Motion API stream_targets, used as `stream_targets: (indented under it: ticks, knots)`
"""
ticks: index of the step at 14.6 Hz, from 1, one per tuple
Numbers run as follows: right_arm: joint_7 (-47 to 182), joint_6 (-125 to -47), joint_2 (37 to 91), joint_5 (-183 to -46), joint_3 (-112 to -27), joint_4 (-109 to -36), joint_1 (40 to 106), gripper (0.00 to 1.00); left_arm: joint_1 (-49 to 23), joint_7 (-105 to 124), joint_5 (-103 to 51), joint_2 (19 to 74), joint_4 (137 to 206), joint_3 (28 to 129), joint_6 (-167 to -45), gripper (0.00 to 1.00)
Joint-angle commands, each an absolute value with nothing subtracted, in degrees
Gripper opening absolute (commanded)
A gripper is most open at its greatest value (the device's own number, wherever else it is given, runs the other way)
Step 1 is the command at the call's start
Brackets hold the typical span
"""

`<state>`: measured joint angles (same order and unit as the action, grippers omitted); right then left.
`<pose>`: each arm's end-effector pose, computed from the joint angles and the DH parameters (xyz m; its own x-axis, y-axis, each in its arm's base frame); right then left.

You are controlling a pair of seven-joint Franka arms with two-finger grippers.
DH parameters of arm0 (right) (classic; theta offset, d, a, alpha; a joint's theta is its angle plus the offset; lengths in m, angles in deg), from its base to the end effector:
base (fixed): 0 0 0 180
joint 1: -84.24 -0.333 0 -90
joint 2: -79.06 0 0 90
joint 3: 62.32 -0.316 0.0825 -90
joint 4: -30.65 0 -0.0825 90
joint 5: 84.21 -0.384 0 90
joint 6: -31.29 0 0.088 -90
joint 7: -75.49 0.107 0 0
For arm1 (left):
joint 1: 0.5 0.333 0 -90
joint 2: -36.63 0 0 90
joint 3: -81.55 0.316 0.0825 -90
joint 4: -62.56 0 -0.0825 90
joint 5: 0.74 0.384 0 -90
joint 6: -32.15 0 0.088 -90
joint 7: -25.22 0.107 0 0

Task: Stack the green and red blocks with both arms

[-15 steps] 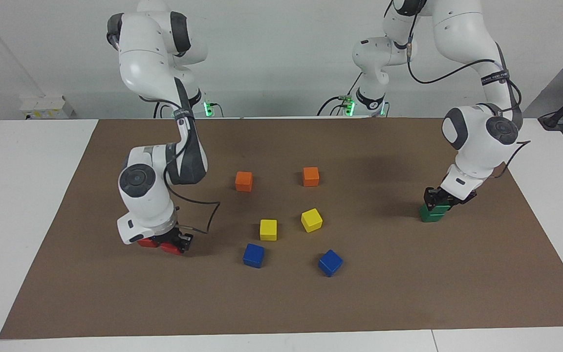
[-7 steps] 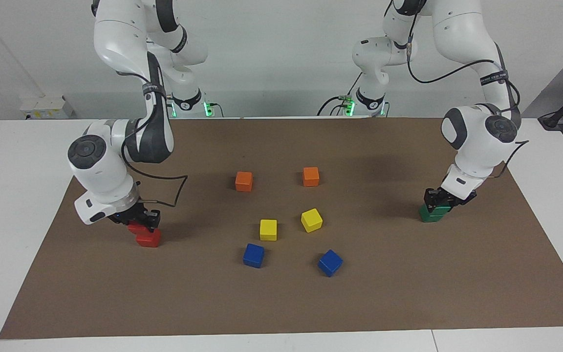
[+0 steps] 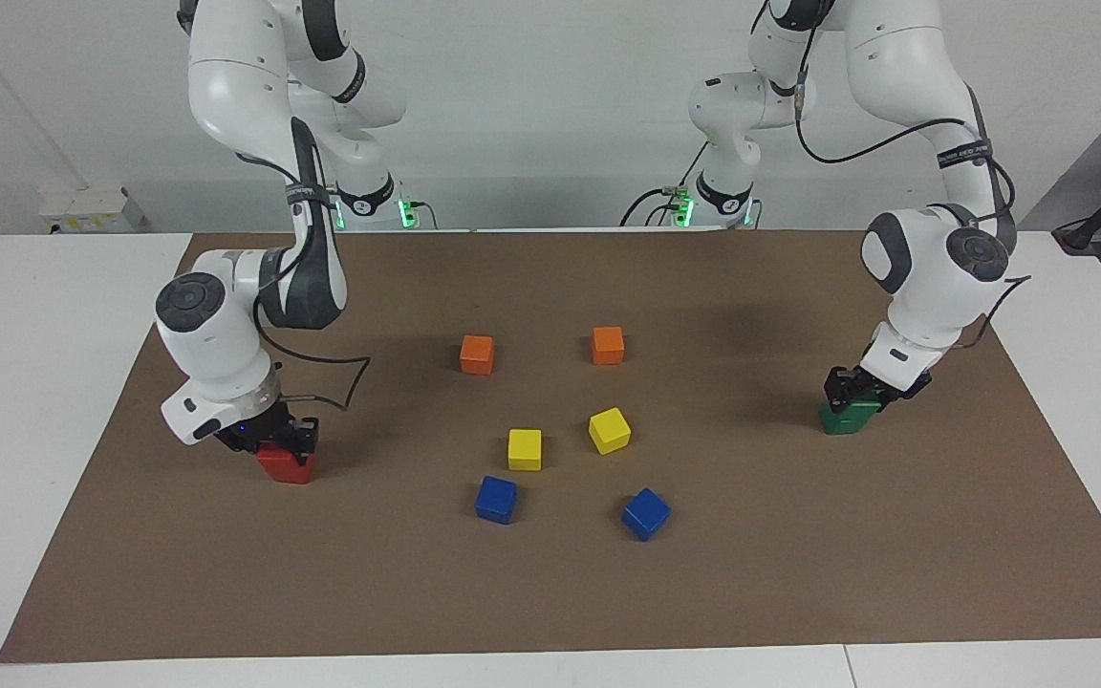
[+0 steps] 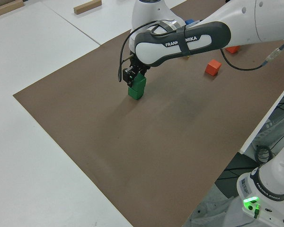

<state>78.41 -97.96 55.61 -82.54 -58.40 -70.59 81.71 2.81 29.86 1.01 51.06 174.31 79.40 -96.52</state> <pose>0.6602 -0.0129 0.3403 0.9954 -0.0488 0.0821 -0.0528 -0.9975 0.0470 0.6097 0.0141 0.3554 0.9960 -0.0782 0.0422 -0.0774 -0.9968 -0.0188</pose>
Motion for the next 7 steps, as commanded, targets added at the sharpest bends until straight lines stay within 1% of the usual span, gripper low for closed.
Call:
stream_targets:
  ticks: [1, 3, 5, 7]
  knots:
    - [77.34, -99.31, 57.61, -83.33, -58.89, -73.15, 82.57, 0.0, 2.93, 29.88, 0.41, 49.9, 173.67, 79.62, -96.53, 1.0]
    - [78.3, -99.49, 57.7, -83.33, -58.89, -73.59, 82.57, 0.0, 2.67, 29.79, 0.49, 49.64, 168.06, 79.62, -88.31, 1.0]
    - [80.06, -99.49, 57.79, -83.33, -58.89, -73.94, 82.57, 0.0, 2.49, 29.79, 0.49, 48.07, 162.51, 79.62, -78.46, 1.0]
    - [80.06, -99.58, 57.88, -83.33, -58.89, -74.38, 82.57, 0.0, 2.31, 29.79, 0.49, 45.61, 160.3, 79.53, -73.51, 1.0]
